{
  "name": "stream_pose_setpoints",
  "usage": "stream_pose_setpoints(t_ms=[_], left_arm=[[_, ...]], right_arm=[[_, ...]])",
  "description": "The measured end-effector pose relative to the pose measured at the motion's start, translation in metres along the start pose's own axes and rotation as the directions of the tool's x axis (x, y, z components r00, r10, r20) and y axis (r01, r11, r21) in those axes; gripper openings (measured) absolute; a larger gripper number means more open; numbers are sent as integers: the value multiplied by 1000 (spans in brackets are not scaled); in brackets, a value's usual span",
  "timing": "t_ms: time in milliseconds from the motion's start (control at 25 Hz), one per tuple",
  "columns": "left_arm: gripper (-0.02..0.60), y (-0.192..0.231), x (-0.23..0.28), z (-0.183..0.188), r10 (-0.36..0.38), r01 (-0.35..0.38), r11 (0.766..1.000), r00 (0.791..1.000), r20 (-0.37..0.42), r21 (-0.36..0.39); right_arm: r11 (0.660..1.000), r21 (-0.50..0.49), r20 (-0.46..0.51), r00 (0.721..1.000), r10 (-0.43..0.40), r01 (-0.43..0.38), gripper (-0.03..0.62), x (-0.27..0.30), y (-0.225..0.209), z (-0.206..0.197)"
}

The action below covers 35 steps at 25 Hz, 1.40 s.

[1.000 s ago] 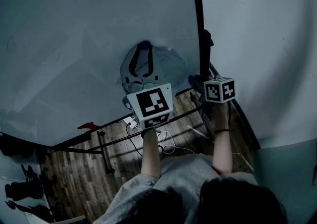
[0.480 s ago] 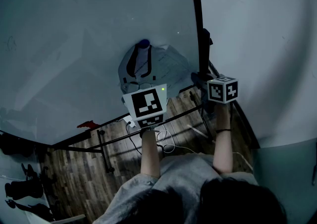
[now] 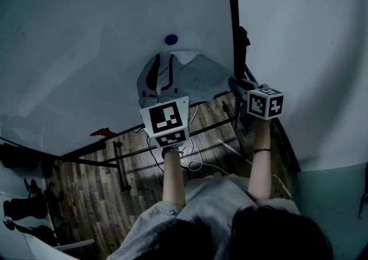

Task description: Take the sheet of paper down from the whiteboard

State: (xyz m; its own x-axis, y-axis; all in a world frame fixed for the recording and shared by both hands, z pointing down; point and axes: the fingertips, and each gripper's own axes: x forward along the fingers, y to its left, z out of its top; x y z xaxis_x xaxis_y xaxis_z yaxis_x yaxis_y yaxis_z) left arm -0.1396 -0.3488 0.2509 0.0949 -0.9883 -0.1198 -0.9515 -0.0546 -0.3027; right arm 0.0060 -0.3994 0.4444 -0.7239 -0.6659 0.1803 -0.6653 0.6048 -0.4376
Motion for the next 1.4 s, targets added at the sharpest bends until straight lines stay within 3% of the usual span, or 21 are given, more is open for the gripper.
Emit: stream_pose_setpoints(t_ms=[400, 800, 1040, 1400], left_arm=[[118, 7, -41, -26, 28, -33, 996, 997, -69, -80], [67, 13, -88, -48, 51, -69, 987, 991, -120, -146], [12, 20, -107, -68, 57, -89, 976, 985, -161, -198], [6, 5, -130, -101, -13, -45, 964, 976, -216, -264]], right_arm=[[998, -56, 47, 999, -8, 11, 2, -28, 11, 4], [997, -64, 93, 995, -37, 43, 2, -57, 12, 2], [989, -149, 109, 994, -6, 22, 2, -63, 27, 6], [967, -252, 140, 988, 68, -31, 2, -78, 51, 13]])
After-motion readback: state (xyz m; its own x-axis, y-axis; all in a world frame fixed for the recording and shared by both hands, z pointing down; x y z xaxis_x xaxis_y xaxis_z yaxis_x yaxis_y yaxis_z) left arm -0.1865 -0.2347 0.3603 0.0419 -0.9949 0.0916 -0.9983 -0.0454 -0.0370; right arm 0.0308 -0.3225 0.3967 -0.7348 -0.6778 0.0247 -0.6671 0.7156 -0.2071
